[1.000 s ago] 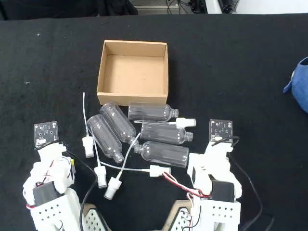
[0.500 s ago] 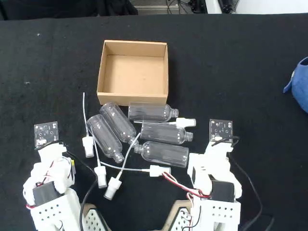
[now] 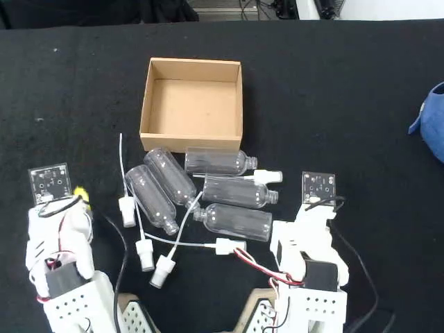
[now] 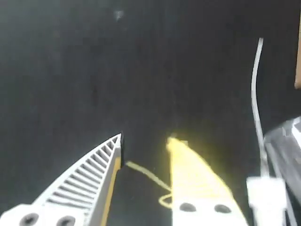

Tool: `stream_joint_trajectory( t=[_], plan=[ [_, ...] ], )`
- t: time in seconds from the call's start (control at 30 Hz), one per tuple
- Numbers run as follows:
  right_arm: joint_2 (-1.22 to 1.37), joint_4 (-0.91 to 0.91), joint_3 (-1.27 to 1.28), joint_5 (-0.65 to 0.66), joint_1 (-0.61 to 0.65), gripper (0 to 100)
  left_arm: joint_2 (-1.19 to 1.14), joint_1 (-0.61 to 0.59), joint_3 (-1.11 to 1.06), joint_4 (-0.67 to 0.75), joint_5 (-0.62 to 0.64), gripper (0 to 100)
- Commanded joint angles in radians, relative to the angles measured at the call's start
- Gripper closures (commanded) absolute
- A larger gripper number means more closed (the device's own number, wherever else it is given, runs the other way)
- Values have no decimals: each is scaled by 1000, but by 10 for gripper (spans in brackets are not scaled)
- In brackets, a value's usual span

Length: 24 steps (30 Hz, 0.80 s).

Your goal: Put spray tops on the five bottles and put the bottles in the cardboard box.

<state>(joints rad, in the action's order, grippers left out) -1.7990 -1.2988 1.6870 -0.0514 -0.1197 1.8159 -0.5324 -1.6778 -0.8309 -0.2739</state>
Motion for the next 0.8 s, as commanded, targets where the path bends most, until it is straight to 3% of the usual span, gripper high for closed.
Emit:
stream_joint_trajectory(
  t=[0.0,0.2,0.33,0.5,0.77],
  plan=[
    [-97,-6,-5,0,-12,975,8,94,1,86,-2,809],
    [-97,44,-10,9,-21,972,5,176,116,26,-5,795],
    [-97,190,-13,32,-84,972,3,202,274,-117,-8,795],
    [-96,344,-54,304,-126,972,-11,269,418,-218,-8,795],
    [-96,276,-357,345,-97,972,-446,394,588,-155,-60,795]
  ],
)
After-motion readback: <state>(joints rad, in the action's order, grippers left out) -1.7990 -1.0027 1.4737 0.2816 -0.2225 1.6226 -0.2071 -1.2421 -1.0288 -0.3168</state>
